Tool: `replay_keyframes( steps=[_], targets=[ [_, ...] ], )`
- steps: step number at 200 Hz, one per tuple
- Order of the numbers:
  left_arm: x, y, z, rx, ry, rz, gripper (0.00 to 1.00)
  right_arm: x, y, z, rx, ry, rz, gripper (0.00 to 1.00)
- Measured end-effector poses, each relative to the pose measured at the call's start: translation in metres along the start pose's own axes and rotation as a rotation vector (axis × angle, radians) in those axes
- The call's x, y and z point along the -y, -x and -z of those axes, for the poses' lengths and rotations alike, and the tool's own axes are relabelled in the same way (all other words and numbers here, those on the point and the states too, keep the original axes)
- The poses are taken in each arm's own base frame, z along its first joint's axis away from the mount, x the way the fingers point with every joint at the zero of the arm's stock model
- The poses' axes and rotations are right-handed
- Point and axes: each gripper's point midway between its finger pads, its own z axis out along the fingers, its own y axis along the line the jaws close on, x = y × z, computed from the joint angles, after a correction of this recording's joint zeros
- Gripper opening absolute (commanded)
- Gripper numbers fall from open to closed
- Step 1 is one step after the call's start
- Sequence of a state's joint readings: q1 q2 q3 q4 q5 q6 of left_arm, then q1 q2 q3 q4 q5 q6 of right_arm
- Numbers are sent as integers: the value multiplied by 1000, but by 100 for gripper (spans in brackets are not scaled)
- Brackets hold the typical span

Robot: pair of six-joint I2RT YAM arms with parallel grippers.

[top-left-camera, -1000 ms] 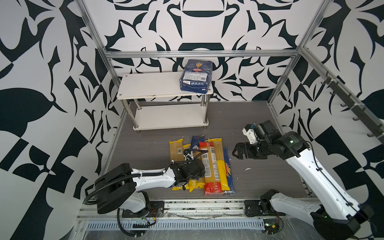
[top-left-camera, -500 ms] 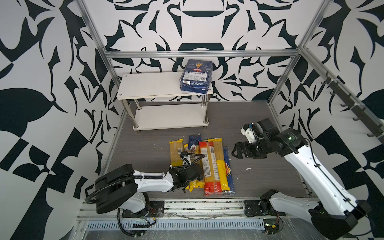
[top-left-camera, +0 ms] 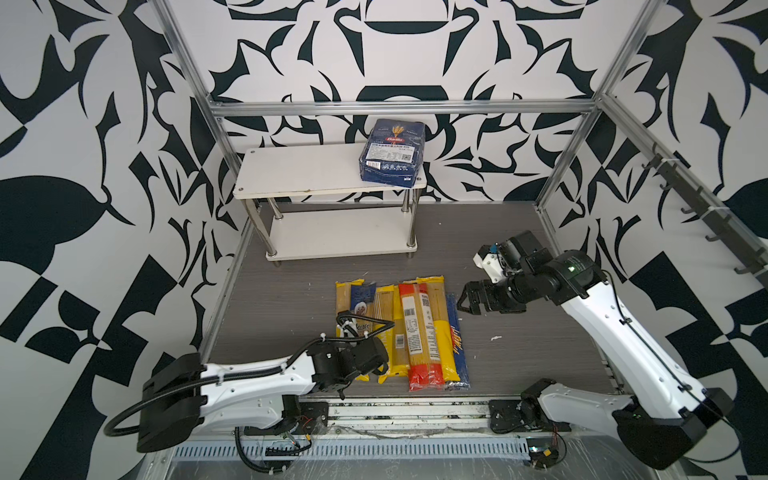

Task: Arrange pasta packages on shelves
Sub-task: Pick up the pasta bag from the pasta bags.

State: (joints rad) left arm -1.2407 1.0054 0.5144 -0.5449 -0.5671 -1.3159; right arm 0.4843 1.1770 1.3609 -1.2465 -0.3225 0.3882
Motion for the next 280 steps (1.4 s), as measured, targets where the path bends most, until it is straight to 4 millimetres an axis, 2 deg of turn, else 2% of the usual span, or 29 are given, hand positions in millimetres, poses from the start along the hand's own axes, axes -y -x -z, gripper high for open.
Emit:
replay_keyframes(
  steps=[32,75,106,140,174,211,280],
  targets=[
    [-14,14,19,42,-13,26,17,-4,3,-10,-16,30,-2,98],
    [-26,21,36,38,43,-25,13,-11,13,-22,-26,68,-1,98],
    [-13,37,59,43,23,-38,5,-14,21,-32,-42,86,-3,98],
    [-2,53,83,51,0,-46,2,-20,32,-38,-48,105,-3,98],
    [3,67,104,55,3,-69,1,-30,45,-35,-28,131,13,97],
    [18,89,132,78,-20,-100,0,-38,57,-32,-10,155,27,97],
    [44,130,183,135,-66,-118,0,-45,65,-26,8,169,53,97]
  ],
)
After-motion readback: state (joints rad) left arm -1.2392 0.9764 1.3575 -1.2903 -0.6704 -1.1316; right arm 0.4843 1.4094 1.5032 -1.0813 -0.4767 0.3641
